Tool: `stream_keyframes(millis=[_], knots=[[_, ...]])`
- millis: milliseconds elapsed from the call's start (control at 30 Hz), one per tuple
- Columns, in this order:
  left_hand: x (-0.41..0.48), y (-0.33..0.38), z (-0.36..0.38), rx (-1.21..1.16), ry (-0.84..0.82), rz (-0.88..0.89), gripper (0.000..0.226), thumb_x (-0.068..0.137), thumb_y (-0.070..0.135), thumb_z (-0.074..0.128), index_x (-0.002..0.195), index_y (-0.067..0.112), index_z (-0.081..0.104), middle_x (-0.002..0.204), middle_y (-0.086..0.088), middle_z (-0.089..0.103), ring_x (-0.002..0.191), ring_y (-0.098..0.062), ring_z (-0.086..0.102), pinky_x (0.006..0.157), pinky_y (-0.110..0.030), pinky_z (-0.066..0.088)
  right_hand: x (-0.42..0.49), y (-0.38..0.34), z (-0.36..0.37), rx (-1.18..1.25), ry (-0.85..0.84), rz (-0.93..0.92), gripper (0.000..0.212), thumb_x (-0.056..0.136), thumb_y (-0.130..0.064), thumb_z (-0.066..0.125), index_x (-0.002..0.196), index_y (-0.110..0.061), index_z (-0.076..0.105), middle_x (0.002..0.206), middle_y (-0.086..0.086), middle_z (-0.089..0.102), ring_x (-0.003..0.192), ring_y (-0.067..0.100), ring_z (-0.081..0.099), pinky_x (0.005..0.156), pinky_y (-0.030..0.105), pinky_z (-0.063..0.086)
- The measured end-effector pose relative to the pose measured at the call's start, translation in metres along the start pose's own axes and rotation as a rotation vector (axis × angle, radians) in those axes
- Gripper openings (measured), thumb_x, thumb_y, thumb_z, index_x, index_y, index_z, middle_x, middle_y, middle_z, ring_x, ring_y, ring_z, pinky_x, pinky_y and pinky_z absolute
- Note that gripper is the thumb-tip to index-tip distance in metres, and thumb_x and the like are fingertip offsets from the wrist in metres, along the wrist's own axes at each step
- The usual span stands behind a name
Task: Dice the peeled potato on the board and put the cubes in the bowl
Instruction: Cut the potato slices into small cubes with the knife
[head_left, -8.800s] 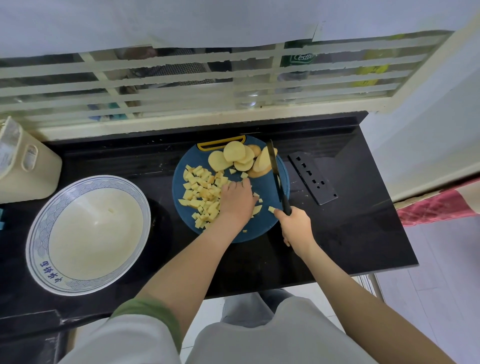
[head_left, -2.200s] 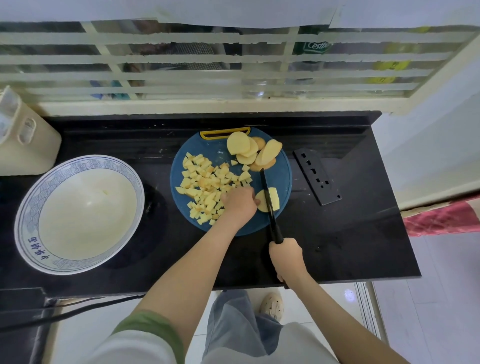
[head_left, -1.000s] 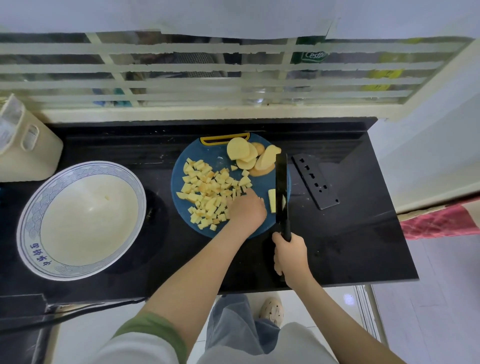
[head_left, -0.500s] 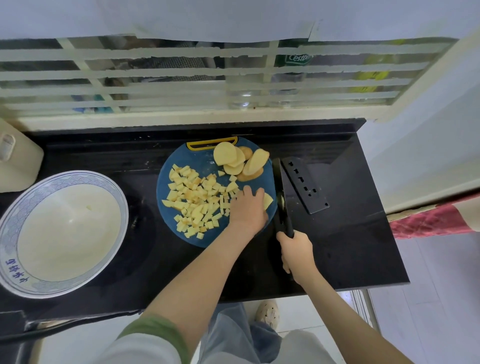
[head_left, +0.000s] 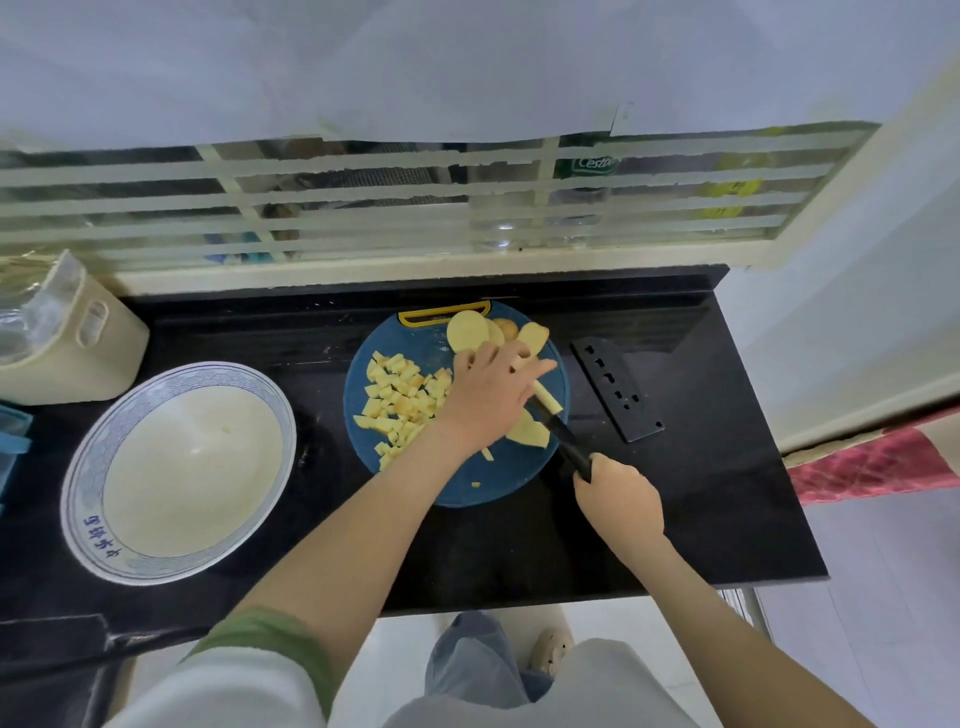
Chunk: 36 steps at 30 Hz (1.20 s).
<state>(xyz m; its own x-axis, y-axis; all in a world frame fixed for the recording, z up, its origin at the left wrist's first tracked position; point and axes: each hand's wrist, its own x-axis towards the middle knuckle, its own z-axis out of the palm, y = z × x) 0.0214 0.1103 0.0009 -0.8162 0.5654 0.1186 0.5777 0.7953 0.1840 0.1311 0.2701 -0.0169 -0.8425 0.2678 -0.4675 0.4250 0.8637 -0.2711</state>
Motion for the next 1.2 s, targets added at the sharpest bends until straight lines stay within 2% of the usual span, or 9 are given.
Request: stream_keyframes(millis=[100,267,433,567,633,867,1000,1067,1200], knots=[[0.018,-0.001,-0.008,0.145,-0.277,0.14,0.037,0.101,0.028,0.042,0.136,0.038,0.046,0.136,0.007,0.046,0.12,-0.023,0.036,0.094,-0.044,0.024,-0.001,0.0,-0.008,-0.142,0.029,-0.106,0.018,0.099,-0.034,0.045,0.099,-0.02,0.055,0.077,-0.004,0.059,0.069,0.017,0.062,0.061,0.031,0.051],[0.032,0.002,0.0,0.32,-0.458,0.221,0.025,0.1,0.025,0.044,0.117,0.034,0.06,0.117,0.008,0.059,0.119,-0.021,0.035,0.094,-0.044,0.024,0.001,0.001,-0.011,-0.28,0.023,-0.201,0.019,0.099,-0.035,0.044,0.103,-0.02,0.054,0.079,-0.004,0.057,0.069,0.018,0.059,0.062,0.03,0.048],[0.034,-0.001,0.01,0.256,-0.416,0.068,0.029,0.101,0.024,0.038,0.114,0.026,0.064,0.11,0.007,0.058,0.112,-0.022,0.038,0.088,-0.041,0.026,0.003,0.015,-0.011,-0.311,-0.018,-0.185,0.018,0.099,-0.036,0.044,0.104,-0.021,0.054,0.08,-0.005,0.057,0.071,0.016,0.061,0.064,0.03,0.052],[0.041,0.0,0.013,0.067,-0.553,0.014,0.03,0.1,0.036,0.037,0.113,0.03,0.064,0.108,0.007,0.059,0.112,-0.021,0.036,0.091,-0.043,0.024,0.004,0.023,-0.014,-0.356,-0.056,-0.216,0.021,0.099,-0.036,0.044,0.11,-0.021,0.054,0.086,-0.004,0.059,0.076,0.017,0.063,0.068,0.031,0.054],[0.044,0.002,0.012,0.024,-0.633,0.019,0.029,0.098,0.041,0.04,0.115,0.031,0.062,0.108,0.005,0.06,0.115,-0.02,0.035,0.094,-0.044,0.022,0.007,0.022,-0.015,-0.369,-0.056,-0.236,0.022,0.099,-0.037,0.044,0.111,-0.021,0.053,0.086,-0.004,0.059,0.076,0.017,0.063,0.069,0.032,0.054],[0.048,-0.001,0.021,0.097,-0.74,0.055,0.03,0.099,0.026,0.038,0.11,0.028,0.066,0.105,0.007,0.061,0.114,-0.02,0.035,0.092,-0.042,0.021,0.011,0.023,-0.016,-0.397,-0.076,-0.283,0.021,0.1,-0.036,0.045,0.114,-0.021,0.051,0.084,-0.005,0.054,0.07,0.015,0.055,0.061,0.027,0.046],[0.055,-0.004,0.02,0.014,-0.808,0.045,0.023,0.098,0.03,0.042,0.108,0.032,0.063,0.1,0.009,0.056,0.112,-0.016,0.032,0.093,-0.042,0.021,0.013,0.025,-0.017,-0.424,-0.069,-0.313,0.021,0.1,-0.036,0.045,0.114,-0.021,0.051,0.085,-0.005,0.052,0.069,0.014,0.054,0.06,0.026,0.044],[0.06,-0.005,0.019,-0.019,-0.792,0.01,0.021,0.097,0.027,0.042,0.102,0.032,0.062,0.099,0.007,0.056,0.113,-0.019,0.034,0.092,-0.042,0.021,0.014,0.025,-0.019,-0.432,-0.052,-0.318,0.021,0.1,-0.036,0.045,0.113,-0.02,0.051,0.084,-0.005,0.052,0.07,0.016,0.055,0.06,0.027,0.045],[0.068,-0.009,0.02,-0.098,-0.648,-0.092,0.022,0.099,0.031,0.044,0.109,0.034,0.063,0.108,0.004,0.059,0.111,-0.021,0.036,0.091,-0.042,0.023,0.017,0.032,-0.023,-0.389,-0.034,-0.283,0.02,0.099,-0.036,0.045,0.108,-0.02,0.052,0.085,-0.004,0.057,0.075,0.019,0.063,0.064,0.03,0.051]])
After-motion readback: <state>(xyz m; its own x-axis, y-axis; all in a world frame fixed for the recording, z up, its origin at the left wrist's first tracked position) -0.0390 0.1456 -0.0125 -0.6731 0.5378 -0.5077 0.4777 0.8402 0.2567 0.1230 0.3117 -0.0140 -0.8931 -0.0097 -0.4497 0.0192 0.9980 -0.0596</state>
